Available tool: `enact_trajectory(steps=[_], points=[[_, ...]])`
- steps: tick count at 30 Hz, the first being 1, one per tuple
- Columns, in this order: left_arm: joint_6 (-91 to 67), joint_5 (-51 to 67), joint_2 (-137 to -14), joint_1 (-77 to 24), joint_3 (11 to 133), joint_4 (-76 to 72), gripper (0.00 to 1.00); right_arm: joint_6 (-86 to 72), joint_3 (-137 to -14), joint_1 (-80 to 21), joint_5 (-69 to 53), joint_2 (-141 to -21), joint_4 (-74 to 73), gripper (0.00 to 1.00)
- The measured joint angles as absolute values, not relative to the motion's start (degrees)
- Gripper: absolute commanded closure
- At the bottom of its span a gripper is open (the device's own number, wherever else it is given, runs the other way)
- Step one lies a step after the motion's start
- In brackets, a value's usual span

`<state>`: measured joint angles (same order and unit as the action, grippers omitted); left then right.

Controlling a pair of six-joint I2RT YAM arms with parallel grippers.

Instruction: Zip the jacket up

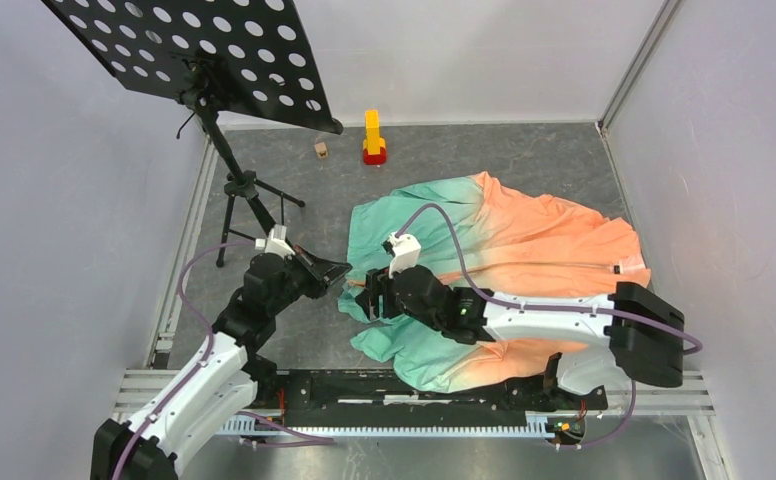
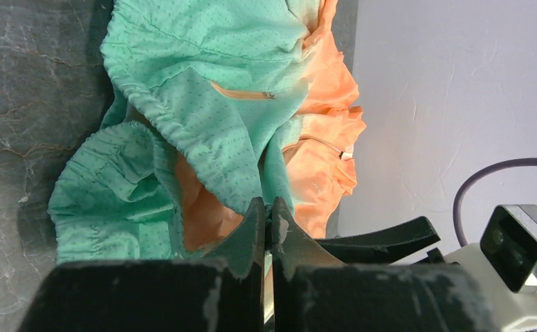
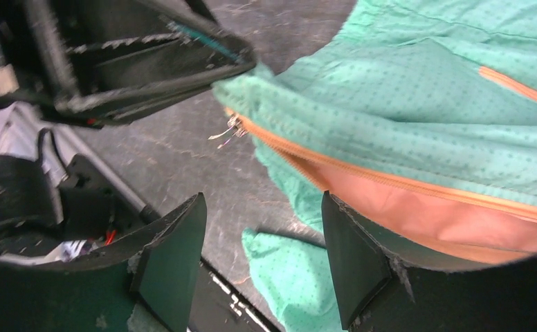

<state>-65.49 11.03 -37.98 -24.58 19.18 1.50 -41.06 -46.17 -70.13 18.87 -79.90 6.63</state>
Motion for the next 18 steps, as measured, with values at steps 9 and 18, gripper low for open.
enact_trajectory(steps=[9,18], points=[[-67.9,11.1,-36.7,-24.6,18.3,-0.3,0.98,-41.4,-52.3,-70.6,24.9,-86.0,4.6,0.34],[-73.1,13.3,-37.6,-24.6,17.1,-3.6,0.98,-37.9,-56.5,-73.2,27.5,-89.2,3.6,0.37]])
